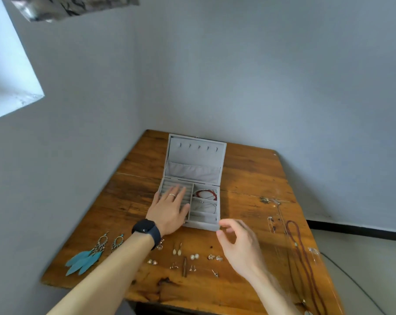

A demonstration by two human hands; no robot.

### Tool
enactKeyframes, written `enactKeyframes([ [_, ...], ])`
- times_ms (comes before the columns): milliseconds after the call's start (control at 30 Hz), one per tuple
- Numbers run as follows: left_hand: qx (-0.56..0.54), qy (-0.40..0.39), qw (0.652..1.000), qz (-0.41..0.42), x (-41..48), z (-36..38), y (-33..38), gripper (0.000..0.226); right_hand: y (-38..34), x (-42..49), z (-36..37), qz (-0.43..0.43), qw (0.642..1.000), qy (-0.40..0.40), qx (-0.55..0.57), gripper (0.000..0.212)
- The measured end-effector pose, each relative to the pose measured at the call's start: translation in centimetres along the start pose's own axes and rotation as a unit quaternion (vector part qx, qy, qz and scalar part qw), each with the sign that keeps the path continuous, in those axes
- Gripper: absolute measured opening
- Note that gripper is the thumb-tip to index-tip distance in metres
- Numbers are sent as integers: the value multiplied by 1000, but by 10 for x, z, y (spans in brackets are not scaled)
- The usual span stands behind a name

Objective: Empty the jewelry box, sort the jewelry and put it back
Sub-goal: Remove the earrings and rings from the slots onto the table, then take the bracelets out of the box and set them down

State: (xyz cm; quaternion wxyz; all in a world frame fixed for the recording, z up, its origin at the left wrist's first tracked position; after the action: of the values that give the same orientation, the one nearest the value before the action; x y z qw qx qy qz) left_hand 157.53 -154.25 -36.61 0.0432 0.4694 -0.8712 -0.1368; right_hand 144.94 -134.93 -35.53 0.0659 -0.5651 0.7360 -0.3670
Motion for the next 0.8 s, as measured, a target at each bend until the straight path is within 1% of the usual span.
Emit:
enactKeyframes([
  [67, 31, -16, 999, -15, 6, 12, -6, 61, -1, 32, 0, -28, 999, -7, -23, 22],
  [167, 52, 8, 998, -33, 8, 23, -11, 60, -1, 77, 6, -56, 997, -26, -55, 22],
  [267, 51, 15, 998, -30, 11, 25, -12, 59, 1, 115, 18, -75, 990, -55, -108, 24],
  [400, 47, 15, 998, -31, 10, 24, -12, 59, 3, 154, 42, -90, 974, -110, -179, 28],
  [500, 45, 15, 998, -31, 10, 24, -12, 59, 4, 169, 62, -99, 956, -163, -222, 31],
  [567, 43, 12, 998, -32, 11, 25, -13, 59, 5, 174, 70, -101, 946, -180, -251, 31],
  [667, 43, 12, 998, -31, 11, 25, -13, 59, 5, 176, 66, -109, 948, -156, -254, 22],
  [733, 44, 15, 998, -30, 11, 25, -13, 59, 6, 175, 55, -105, 961, -127, -220, 14],
  [800, 43, 13, 999, -28, 11, 24, -12, 59, 8, 174, 37, -92, 978, -91, -162, 9],
])
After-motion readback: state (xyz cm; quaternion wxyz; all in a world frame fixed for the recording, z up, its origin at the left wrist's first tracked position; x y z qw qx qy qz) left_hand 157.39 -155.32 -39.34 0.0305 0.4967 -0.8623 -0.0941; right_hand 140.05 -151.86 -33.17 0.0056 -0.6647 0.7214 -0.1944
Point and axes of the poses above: each hand's wrist, its own x-axis towards the middle knuckle, its own z-axis out of the palm, y = z × x, the point moved 7 cm from there along x, towards the middle knuckle, and after that the axes turned 14 degrees about -z, right-handed, at the moved point
